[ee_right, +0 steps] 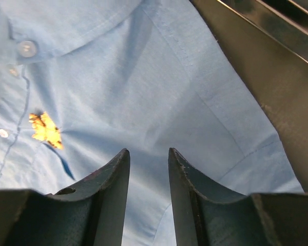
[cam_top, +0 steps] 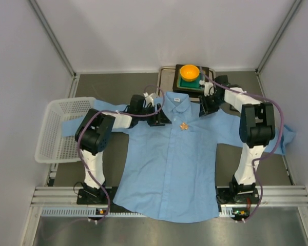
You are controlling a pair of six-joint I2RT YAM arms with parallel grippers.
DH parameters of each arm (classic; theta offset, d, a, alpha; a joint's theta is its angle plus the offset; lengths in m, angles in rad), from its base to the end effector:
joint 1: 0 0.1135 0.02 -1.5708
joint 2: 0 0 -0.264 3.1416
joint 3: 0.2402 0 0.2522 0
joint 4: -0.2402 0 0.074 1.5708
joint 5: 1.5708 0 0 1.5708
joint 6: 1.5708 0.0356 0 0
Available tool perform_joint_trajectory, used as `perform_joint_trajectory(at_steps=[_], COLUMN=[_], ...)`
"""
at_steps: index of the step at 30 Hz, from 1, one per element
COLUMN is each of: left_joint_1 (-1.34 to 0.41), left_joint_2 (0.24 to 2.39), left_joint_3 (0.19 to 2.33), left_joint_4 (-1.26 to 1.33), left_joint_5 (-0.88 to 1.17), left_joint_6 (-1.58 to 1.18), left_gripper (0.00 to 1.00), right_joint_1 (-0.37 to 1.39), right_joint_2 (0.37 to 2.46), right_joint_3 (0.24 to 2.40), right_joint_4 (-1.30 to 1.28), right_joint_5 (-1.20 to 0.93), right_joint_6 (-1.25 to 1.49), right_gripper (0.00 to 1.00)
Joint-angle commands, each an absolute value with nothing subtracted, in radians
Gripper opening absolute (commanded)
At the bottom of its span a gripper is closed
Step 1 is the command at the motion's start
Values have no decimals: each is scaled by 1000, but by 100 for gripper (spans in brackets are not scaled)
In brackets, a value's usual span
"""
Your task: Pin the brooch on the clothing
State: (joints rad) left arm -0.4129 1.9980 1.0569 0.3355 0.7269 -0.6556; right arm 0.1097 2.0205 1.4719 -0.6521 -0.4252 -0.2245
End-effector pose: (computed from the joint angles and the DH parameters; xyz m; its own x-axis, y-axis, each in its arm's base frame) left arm 0.3613 -0.1841 0.1339 -0.9012 -0.1025 -0.4211 0.3165 0.5080 -0.8011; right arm 0.4095 0.0599 0.1755 -0.8482 -0.2974 -0.4382 -0.4481 0.8441 0.2944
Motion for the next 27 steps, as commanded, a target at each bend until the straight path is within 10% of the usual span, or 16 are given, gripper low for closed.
perform_joint_trajectory(at_steps=[1, 27], left_joint_1=[-463, -598], left_joint_2=[1953, 2117], left_joint_3=[1144, 1296], left_joint_4=[313, 184], left_joint_5=[745, 526], left_joint_6=[-673, -779], left_gripper=[68, 62], right_joint_1=[117, 159], right_joint_2=[1884, 1879], right_joint_3=[1471, 1347], right_joint_4=[-652, -647], right_joint_5=[-472, -571], right_joint_6=[-195, -87], right_gripper=[36, 30])
